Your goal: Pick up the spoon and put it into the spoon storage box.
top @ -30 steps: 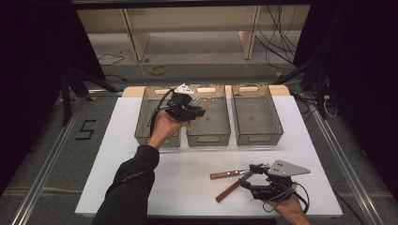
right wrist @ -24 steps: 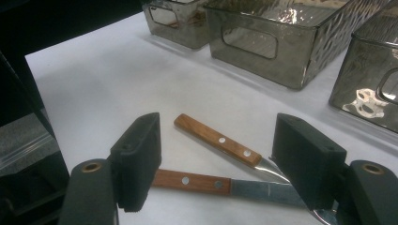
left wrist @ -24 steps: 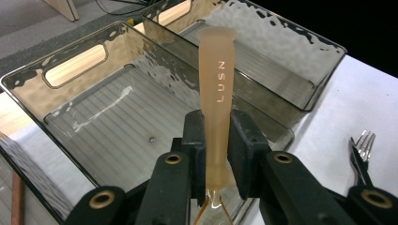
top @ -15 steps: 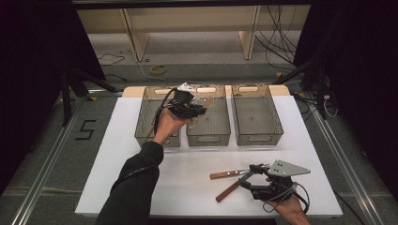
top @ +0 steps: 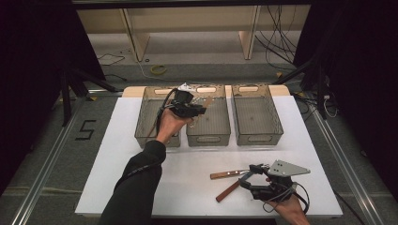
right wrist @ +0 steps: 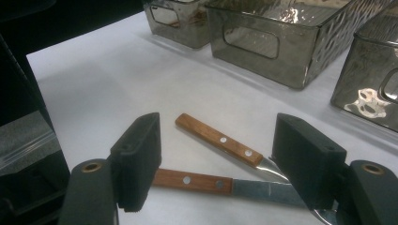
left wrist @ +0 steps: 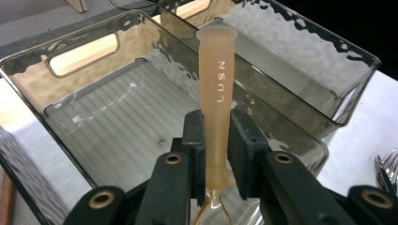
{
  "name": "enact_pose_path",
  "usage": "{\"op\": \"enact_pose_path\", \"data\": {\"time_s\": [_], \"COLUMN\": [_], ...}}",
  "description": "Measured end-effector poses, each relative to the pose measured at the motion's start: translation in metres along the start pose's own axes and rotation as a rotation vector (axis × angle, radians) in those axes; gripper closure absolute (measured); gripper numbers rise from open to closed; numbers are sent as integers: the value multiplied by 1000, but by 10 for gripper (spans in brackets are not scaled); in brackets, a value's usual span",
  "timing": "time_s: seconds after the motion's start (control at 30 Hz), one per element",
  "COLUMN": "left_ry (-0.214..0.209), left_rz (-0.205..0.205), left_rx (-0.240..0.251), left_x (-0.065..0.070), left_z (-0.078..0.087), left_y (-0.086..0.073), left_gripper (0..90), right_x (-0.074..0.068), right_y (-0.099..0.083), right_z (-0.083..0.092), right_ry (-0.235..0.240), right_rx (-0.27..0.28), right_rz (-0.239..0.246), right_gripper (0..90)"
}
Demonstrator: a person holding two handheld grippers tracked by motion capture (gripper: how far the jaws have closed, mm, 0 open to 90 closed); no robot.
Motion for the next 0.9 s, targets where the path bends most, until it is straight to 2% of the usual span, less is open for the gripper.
{"op": "enact_pose_path", "data": {"time_s": [0.07,0.17,0.43,0.57,0.63,0.67,0.77,0.9], "left_ry": [-13,-2,-6,6,-10,-10,-19,-33], "left_rz": [19,20,48,70,90,87,90,59], "left_rx": [7,-5,-20,10,1,-8,5,14], "left_x": [-1,-3,-7,-9,-10,-10,-8,-3], "left_z": [-2,-7,-16,-18,-17,-15,-7,7], "left_y": [0,-1,-7,-8,-7,-7,-6,-10], "left_gripper": [766,765,762,742,636,593,504,414], "right_x": [0,0,0,0,0,0,0,0], "right_y": [0,0,0,0,0,0,0,0], "right_z": [0,0,0,0,0,0,0,1], "right_ry": [0,0,1,1,1,1,0,-2], "right_rx": [-1,0,1,1,1,2,1,2], "right_rz": [0,0,1,1,-2,-1,0,3], "right_gripper": [338,338,338,337,338,338,337,337]}}
Point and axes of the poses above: each handheld gripper's, and its own axes: z roughly backward along the jaws, y roughly out of its top, x roughly to its right, the point moved 4 cm from there along -z, roughly forward along the jaws, and after that the axes turned 12 degrees about -x, right-handed, at the moved point
